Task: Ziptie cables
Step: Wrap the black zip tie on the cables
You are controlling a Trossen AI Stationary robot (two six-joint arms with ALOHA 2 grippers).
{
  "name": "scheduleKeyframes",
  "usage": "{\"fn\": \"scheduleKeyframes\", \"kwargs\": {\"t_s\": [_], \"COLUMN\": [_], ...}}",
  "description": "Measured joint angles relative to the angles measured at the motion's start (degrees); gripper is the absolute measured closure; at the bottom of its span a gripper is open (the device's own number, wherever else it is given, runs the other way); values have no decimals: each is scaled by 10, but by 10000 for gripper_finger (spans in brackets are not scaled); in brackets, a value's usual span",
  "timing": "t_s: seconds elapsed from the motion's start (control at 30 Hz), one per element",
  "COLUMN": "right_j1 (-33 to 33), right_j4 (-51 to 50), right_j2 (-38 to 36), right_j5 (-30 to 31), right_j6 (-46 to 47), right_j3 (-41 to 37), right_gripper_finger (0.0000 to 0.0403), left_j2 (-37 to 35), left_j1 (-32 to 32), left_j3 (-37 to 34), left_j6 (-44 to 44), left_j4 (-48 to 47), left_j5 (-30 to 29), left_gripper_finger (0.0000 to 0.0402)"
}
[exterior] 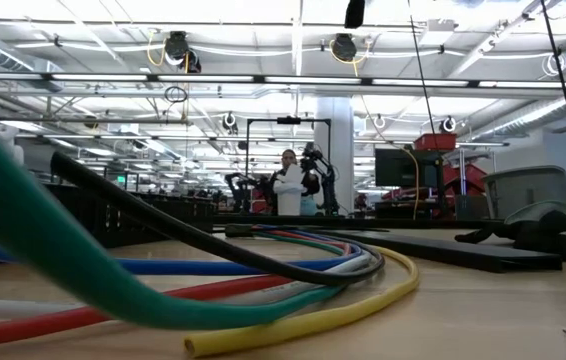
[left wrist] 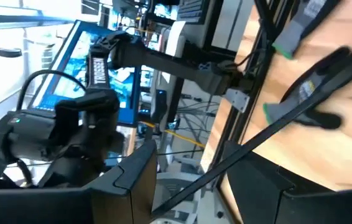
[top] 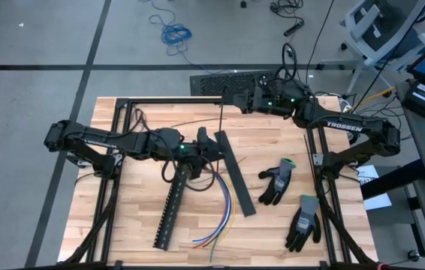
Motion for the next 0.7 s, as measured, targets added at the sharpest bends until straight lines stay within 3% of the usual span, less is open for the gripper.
{"fn": "scheduleKeyframes", "kwargs": {"t_s": [0.17, 0.47, 0.7], "right_j1": [-1, -21, -30], "right_j4": [2, 3, 0], "right_j2": [0, 0, -1], "right_j5": [0, -19, -35], "right_j6": [-5, -15, -14], "right_j3": [0, 0, 0], "right_gripper_finger": [403, 403, 403], "left_j2": [0, 0, 0], "left_j1": [-7, -25, -32], "left_j3": [0, 0, -1], "left_j6": [-25, -29, -37], "left_j4": [1, -2, -2], "left_j5": [-9, -94, -96], "left_gripper_finger": [222, 271, 291]}}
